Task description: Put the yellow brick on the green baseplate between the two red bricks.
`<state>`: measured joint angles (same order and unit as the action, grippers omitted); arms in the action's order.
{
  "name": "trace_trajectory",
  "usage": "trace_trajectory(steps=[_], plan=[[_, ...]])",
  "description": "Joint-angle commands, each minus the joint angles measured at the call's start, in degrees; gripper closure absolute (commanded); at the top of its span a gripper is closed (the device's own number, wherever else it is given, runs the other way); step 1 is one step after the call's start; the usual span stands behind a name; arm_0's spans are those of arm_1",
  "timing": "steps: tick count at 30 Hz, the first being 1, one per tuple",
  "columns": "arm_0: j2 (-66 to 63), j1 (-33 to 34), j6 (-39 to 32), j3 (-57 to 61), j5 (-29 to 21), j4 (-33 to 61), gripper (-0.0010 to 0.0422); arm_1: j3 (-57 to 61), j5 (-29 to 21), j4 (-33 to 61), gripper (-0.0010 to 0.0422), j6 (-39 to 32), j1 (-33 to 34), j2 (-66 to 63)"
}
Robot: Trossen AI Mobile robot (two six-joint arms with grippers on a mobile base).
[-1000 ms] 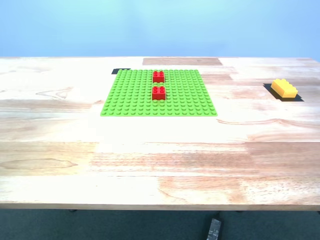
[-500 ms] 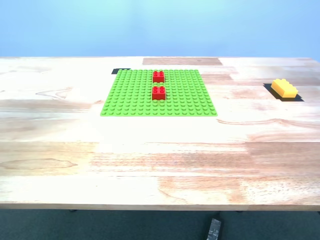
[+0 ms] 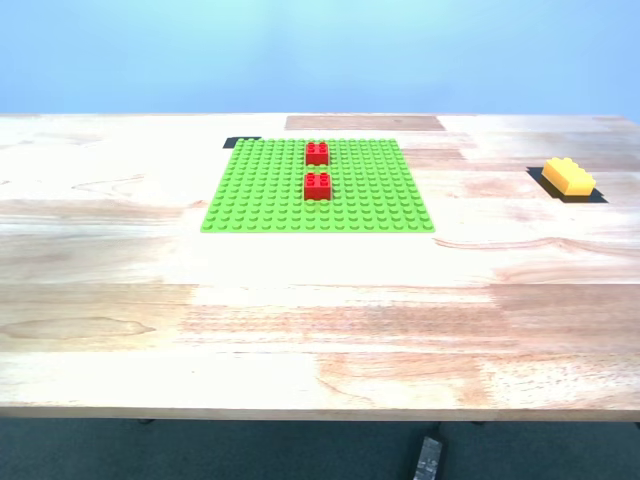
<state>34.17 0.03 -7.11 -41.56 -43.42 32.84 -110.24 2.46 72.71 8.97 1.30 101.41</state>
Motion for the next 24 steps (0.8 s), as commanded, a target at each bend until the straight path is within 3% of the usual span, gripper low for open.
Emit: trace_trajectory(steps=[1,5,8,16,19,24], plan=[[0.37,0.0,-2.12,-2.73,-3.34,4.87,0.0413,-0.02,-3.37,-0.15,0.0412,-0.83,-0.07,1.55],[1.01,0.04,-4.85,-5.2,-4.04,10.62,0.0413,0.28,-4.37,0.24,0.039,-0.74,-0.07,3.5],[1.42,0.15,-5.31,-5.66,-4.09,14.05,0.0413,0.98,-4.02,0.74,0.0346,-0.63,-0.11,4.59],[1.36,0.15,-5.75,-4.55,-4.28,17.97,0.0412,6.91,-3.87,-1.38,0.0137,-0.55,-1.4,4.61],[1.4,0.15,-5.75,-4.63,-6.82,17.92,0.0412,11.37,-3.89,-4.52,0.0075,-1.66,-1.73,3.52],[1.4,0.22,-5.79,-5.25,-8.39,18.01,0.0413,20.28,-3.89,-8.04,0.0073,-1.9,-2.36,3.1]])
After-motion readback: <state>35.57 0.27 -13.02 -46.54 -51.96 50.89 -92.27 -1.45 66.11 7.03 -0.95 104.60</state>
